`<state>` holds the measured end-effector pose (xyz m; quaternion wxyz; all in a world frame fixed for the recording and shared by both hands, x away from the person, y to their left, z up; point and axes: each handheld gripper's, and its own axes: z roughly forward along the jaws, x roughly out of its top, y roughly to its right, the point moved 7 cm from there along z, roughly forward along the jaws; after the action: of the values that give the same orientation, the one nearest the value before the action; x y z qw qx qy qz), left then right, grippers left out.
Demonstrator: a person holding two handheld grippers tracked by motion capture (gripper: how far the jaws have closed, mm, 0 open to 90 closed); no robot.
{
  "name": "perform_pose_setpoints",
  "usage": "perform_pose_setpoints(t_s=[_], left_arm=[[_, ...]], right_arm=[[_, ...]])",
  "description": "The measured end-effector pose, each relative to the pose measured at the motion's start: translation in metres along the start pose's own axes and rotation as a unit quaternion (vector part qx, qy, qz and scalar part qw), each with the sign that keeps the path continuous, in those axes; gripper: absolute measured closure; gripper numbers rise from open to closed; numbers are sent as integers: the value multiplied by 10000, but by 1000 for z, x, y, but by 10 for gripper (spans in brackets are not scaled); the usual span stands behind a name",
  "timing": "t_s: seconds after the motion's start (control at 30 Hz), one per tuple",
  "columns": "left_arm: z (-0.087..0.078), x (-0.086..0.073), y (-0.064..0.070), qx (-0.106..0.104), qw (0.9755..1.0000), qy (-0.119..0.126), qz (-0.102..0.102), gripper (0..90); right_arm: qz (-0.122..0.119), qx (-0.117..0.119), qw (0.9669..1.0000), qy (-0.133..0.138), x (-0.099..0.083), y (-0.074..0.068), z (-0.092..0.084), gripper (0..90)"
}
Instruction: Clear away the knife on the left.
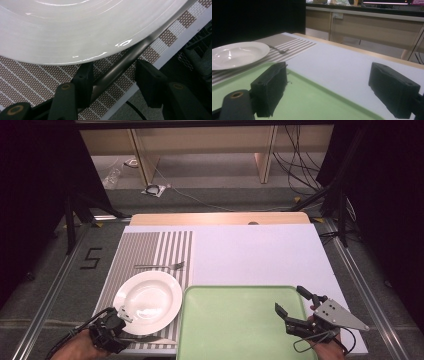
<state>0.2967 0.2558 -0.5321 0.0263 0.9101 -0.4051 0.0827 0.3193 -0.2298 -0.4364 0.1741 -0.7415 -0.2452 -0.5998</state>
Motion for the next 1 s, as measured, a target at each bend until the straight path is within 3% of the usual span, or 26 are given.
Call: perform_pose_setpoints(t_s=[0.37,0.67,1.0], left_arm=[[-1,1,-2,-104,9998,-100,-100,575],[-1,3,2,-83,9998,-147,89,661],[-1,4,9,-44,9984,-206,518,763]], right_arm=[[11,14,10000,-39,-1,0,1,161],[3,39,10000,-59,-1,-1,1,162],[-1,86,9999,-54,-1,-2,2,165]])
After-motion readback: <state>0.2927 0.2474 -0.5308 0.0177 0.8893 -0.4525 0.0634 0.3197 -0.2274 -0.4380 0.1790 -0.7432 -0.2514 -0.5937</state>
